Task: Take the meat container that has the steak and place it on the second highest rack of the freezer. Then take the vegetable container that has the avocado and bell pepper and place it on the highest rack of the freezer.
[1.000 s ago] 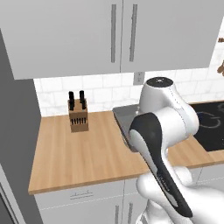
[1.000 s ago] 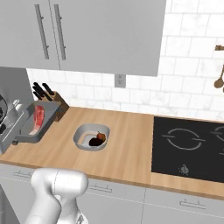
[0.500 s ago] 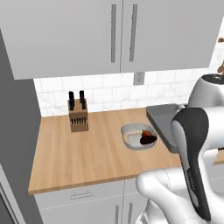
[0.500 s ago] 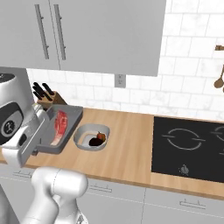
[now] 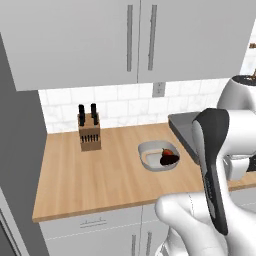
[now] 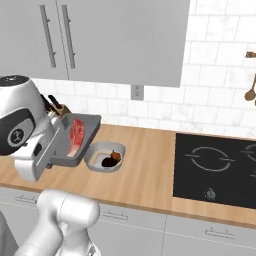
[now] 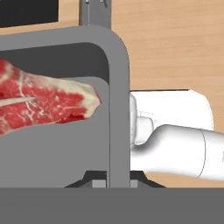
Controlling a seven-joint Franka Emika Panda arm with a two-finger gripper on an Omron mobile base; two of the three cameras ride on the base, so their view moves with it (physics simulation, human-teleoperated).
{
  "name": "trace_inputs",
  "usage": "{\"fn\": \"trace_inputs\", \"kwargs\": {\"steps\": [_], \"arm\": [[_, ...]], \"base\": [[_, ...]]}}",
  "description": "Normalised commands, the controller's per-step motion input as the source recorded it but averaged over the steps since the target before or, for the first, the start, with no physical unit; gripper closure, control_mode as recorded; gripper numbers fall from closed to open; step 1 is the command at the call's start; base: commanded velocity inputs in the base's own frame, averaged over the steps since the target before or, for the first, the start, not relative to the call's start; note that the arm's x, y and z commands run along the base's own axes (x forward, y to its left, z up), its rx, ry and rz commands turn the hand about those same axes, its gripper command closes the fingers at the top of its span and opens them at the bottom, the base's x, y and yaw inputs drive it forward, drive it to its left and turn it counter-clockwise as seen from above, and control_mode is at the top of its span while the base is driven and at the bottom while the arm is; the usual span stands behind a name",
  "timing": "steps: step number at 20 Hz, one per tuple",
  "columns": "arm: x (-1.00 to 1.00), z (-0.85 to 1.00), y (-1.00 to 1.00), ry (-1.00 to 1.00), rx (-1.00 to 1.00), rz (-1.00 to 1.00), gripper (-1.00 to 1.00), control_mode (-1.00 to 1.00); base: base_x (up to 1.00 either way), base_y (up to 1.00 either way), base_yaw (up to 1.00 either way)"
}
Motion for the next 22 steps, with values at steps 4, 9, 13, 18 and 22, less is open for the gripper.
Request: {"fn": "trace_inputs", "kwargs": {"steps": [4, 9, 13, 18, 22], "arm": [[0.24, 0.13, 0.09, 0.02, 0.00, 0.00, 1.00, -1.00], [0.02, 0.00, 0.00, 0.00, 0.00, 0.00, 1.00, -1.00], [-0.06, 0.00, -0.02, 0.00, 0.00, 0.00, 1.00, 1.00], [0.00, 0.00, 0.00, 0.00, 0.00, 0.00, 1.00, 1.00], [0.00, 0.00, 0.00, 0.00, 0.00, 0.00, 1.00, 1.00]], "base": [[0.00, 0.00, 0.00], [0.00, 0.00, 0.00], [-0.15, -0.13, 0.03], [-0.71, -0.75, 0.47], [-0.34, -0.37, 0.95]]}}
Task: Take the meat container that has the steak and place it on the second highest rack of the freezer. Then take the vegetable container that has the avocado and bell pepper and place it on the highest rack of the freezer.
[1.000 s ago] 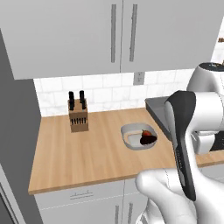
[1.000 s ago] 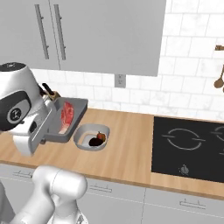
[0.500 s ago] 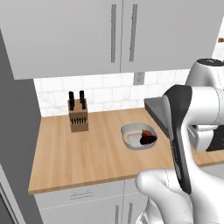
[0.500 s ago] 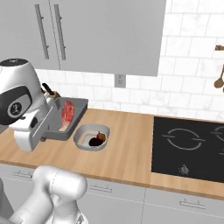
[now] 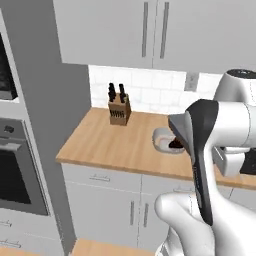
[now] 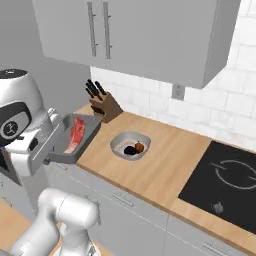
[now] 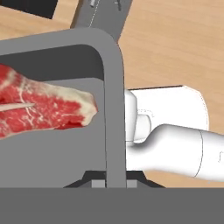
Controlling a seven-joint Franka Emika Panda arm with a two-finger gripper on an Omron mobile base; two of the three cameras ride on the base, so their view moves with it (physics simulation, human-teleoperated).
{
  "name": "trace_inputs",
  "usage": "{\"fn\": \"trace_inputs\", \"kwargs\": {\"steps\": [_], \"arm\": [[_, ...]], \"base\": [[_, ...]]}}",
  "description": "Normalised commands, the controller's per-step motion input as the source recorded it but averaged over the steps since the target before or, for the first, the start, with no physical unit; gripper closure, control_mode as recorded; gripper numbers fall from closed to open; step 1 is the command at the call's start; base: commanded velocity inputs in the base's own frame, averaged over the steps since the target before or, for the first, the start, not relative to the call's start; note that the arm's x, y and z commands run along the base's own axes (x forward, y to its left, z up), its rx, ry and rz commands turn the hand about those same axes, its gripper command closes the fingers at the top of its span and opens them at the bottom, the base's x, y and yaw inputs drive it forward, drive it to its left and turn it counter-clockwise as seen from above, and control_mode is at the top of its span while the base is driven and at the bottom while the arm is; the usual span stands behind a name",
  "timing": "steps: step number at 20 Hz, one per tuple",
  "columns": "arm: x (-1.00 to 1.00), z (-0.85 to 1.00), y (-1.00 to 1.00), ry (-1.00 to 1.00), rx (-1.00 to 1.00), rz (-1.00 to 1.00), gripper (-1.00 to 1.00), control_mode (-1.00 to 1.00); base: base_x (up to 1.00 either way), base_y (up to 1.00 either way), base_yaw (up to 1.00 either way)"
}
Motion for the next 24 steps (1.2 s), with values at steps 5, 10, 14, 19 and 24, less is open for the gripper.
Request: {"fn": "trace_inputs", "kwargs": {"steps": [5, 10, 14, 19, 24], "arm": [[0.00, 0.00, 0.00, 0.00, 0.00, 0.00, 1.00, 1.00], [0.00, 0.00, 0.00, 0.00, 0.00, 0.00, 1.00, 1.00], [0.00, 0.00, 0.00, 0.00, 0.00, 0.00, 1.00, 1.00], [0.00, 0.00, 0.00, 0.00, 0.00, 0.00, 1.00, 1.00], [0.00, 0.00, 0.00, 0.00, 0.00, 0.00, 1.00, 1.00]], "base": [[-0.24, -0.25, 0.98], [-0.24, -0.21, 0.97], [-0.16, -0.07, 0.88], [-0.05, 0.00, 0.75], [0.23, 0.14, 0.27]]}}
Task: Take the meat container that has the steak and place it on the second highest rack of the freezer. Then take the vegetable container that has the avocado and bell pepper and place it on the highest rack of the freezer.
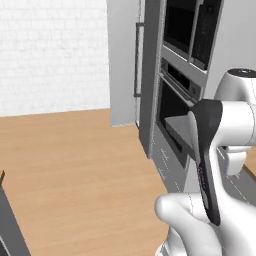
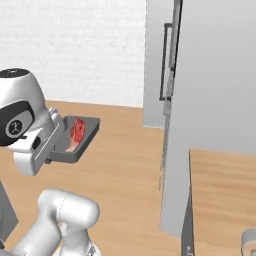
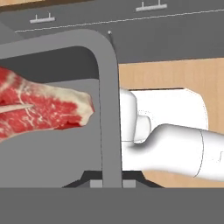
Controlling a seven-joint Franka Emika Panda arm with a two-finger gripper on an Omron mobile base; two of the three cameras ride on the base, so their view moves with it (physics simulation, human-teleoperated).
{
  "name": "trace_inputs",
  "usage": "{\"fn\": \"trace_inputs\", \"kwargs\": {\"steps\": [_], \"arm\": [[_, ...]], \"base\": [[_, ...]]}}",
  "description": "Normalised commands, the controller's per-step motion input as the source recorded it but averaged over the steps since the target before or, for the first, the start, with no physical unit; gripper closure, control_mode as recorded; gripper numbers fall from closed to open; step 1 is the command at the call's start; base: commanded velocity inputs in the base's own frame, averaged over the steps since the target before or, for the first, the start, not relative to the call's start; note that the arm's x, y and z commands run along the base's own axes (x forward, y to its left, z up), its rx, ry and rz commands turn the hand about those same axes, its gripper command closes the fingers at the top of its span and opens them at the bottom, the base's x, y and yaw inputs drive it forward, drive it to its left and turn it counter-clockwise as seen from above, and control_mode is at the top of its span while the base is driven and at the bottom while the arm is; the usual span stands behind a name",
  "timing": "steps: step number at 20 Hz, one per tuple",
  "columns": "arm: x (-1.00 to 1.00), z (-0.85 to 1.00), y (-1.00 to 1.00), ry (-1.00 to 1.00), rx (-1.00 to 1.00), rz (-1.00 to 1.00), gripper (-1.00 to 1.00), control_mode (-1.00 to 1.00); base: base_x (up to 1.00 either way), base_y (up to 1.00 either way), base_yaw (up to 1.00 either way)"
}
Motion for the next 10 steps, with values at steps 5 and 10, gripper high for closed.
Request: {"fn": "trace_inputs", "kwargs": {"steps": [5, 10], "arm": [[0.00, 0.00, 0.00, 0.00, 0.00, 0.00, 1.00, 1.00], [0.00, 0.00, 0.00, 0.00, 0.00, 0.00, 1.00, 1.00]], "base": [[0.68, 0.26, 0.10], [0.97, 0.11, 0.00]]}}
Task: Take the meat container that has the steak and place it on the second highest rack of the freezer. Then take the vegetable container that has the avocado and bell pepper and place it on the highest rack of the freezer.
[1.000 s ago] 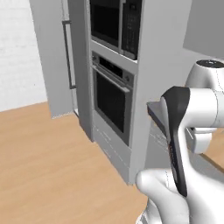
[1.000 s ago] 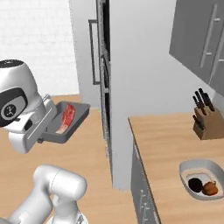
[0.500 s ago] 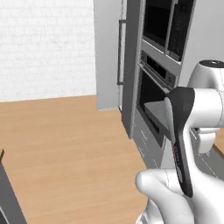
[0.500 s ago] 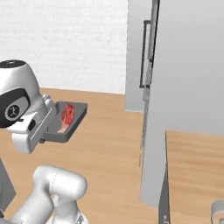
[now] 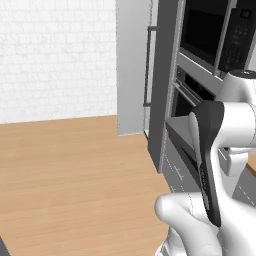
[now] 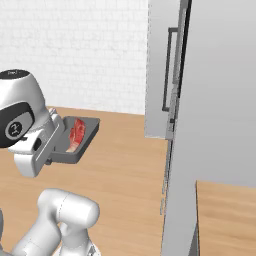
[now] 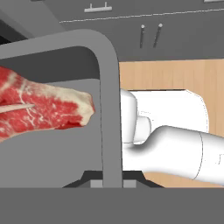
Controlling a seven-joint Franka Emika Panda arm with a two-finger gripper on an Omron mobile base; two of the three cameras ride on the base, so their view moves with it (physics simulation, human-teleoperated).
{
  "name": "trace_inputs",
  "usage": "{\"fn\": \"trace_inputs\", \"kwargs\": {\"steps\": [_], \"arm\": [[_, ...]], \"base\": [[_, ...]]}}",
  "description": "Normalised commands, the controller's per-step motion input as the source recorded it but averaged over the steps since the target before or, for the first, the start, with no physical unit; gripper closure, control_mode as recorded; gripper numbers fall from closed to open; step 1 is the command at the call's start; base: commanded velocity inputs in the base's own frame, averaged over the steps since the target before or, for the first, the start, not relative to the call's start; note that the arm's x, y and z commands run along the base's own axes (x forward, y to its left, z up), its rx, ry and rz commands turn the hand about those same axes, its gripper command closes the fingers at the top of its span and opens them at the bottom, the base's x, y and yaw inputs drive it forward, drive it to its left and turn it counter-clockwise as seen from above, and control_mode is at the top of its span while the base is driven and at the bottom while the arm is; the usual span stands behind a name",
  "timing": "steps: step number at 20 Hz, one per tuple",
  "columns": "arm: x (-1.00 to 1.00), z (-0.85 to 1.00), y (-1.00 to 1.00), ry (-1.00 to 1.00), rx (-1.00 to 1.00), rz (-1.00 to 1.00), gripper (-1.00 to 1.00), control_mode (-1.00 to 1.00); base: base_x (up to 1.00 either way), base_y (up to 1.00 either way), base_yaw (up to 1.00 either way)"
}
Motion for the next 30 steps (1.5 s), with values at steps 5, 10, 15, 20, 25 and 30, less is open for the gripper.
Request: {"fn": "trace_inputs", "kwargs": {"steps": [5, 10, 15, 20, 25, 30], "arm": [[0.00, 0.00, 0.00, 0.00, 0.00, 0.00, 1.00, 1.00], [0.00, 0.00, 0.00, 0.00, 0.00, 0.00, 1.00, 1.00], [0.00, 0.00, 0.00, 0.00, 0.00, 0.00, 1.00, 1.00], [0.00, 0.00, 0.00, 0.00, 0.00, 0.00, 1.00, 1.00], [0.00, 0.00, 0.00, 0.00, 0.00, 0.00, 1.00, 1.00], [0.00, 0.00, 0.00, 0.00, 0.00, 0.00, 1.00, 1.00]], "base": [[0.98, 0.22, -0.01], [0.92, 0.34, -0.02], [0.92, 0.46, -0.08], [0.87, 0.42, -0.10], [0.78, 0.33, -0.08], [0.55, 0.15, -0.16]]}}
